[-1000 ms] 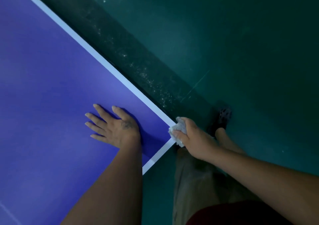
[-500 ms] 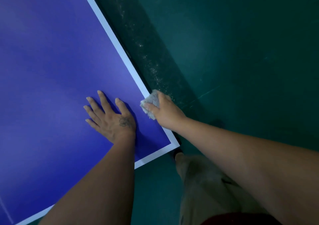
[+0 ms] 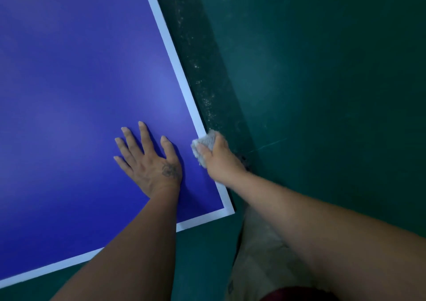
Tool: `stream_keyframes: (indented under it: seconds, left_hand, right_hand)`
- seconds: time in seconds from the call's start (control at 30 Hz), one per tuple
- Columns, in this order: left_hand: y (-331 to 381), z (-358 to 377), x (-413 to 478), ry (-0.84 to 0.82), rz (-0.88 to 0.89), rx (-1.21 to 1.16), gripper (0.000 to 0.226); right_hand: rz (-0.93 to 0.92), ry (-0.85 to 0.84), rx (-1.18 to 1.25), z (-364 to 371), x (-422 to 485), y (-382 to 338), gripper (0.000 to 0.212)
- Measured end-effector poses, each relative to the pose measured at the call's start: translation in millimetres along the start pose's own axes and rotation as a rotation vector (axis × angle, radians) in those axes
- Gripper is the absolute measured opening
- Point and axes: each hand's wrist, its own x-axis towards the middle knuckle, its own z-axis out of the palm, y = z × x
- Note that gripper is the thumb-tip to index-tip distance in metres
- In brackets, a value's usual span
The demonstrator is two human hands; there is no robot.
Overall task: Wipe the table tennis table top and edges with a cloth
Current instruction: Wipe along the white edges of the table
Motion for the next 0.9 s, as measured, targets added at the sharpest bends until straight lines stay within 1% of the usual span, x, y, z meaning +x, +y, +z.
stream_keyframes:
  seconds: [0.07,0.13,0.27,0.33,0.43,0.5,0.6,0.7,0.77,0.83,0.9]
  left_hand:
    - [-0.2,0.4,0.2,0.010,0.000,0.009,0.067]
    - [-0.9,0.7,1.0,0.008,0.001,0.013,0.067]
    - [-1.0,0.0,1.1,0.017,0.001,-0.002,0.067]
    - [0.5,-0.1,1.1,0.025,0.006,-0.005,0.067]
    - [0.4,0.0,1.8,0.033,0.003,0.000,0.067]
    - [0.9,0.1,2.1,0.044,0.010,-0.005,0.066]
    - [1.7,-1.0,2.3,0.060,0.004,-0.019,0.064]
    - [2.2,-0.7,3.1,0.063,0.003,-0.027,0.064]
    - [2.6,-1.0,3.7,0.051,-0.004,-0.028,0.064]
    - [3.2,-2.4,3.8,0.040,-0.012,-0.023,0.065]
    - [3.2,-3.3,3.9,0.029,-0.014,-0.023,0.065]
  right_hand:
    - [0.006,-0.010,-0.030,-7.8,22.6,-23.5,0.065]
    - [0.012,0.014,-0.032,-9.9,28.7,-31.4,0.065]
    - [-0.008,0.022,0.033,-0.6,-17.0,-0.8,0.074]
    - [-0.003,0.033,0.056,8.2,-44.1,20.4,0.072]
    - [0.059,0.065,0.007,16.3,-53.0,30.4,0.069]
    - [0.076,0.070,-0.013,15.1,-41.3,16.6,0.068]
    - [0.111,0.026,-0.032,0.4,1.5,-21.7,0.063]
    - [0.072,-0.030,0.003,-18.3,54.0,-67.7,0.063]
    - [0.082,-0.050,-0.025,-28.1,76.7,-88.8,0.064]
    - [0.082,-0.092,-0.051,-34.2,83.1,-92.1,0.064]
    - [0.079,-0.157,-0.014,-39.3,76.1,-81.1,0.064]
